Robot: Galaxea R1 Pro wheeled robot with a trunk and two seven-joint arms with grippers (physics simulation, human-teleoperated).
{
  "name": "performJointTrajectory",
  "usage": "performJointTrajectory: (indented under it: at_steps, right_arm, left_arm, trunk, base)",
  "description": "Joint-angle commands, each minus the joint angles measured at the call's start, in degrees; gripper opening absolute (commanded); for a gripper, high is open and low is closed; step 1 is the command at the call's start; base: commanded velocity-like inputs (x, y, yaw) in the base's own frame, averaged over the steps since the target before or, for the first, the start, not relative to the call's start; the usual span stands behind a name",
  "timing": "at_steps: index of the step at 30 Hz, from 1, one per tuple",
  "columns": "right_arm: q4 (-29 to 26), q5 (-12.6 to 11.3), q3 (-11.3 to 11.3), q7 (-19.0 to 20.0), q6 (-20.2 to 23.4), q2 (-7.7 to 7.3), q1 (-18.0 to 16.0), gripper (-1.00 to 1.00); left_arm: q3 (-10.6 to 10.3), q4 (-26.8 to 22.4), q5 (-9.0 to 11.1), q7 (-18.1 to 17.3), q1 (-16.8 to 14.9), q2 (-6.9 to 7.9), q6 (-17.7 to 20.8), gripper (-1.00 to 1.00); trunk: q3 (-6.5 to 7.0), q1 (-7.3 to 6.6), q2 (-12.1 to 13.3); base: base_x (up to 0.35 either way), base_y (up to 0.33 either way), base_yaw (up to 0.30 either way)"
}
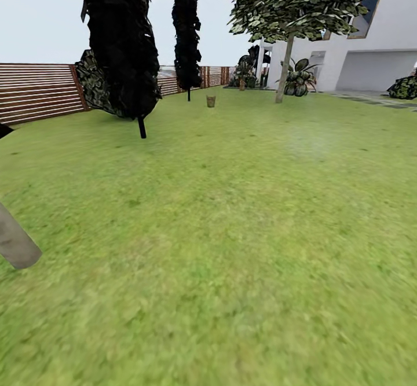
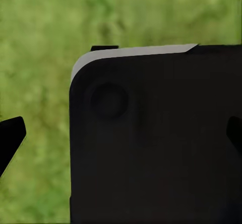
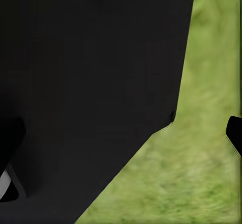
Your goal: Take the three Easter eggs out of the wicker basket on the lawn in the garden, then place them on the lawn next to a single tree (choose any tree) so that all three eggs are next to the same tree and none are left in the basket.
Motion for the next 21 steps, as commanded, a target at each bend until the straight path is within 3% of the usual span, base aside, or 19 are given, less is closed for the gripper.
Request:
performJointTrajectory:
  at_steps: [1,21]
  right_arm:
    - [0.0,0.0,0.0,0.1,0.0,0.00,0.0,1.00]
    - [0.0,0.0,0.0,0.1,0.0,0.05,0.0,1.00]
  left_arm:
    - [-0.1,0.0,0.0,0.0,0.0,0.00,-0.2,1.00]
    - [-0.1,0.0,0.0,0.0,0.0,0.00,-0.2,1.00]
  trunk:
    - [-0.04,0.04,0.0]
    - [-0.04,0.04,0.0]
  base:
    - [0.340,0.000,0.000]
    - [0.340,0.000,0.000]
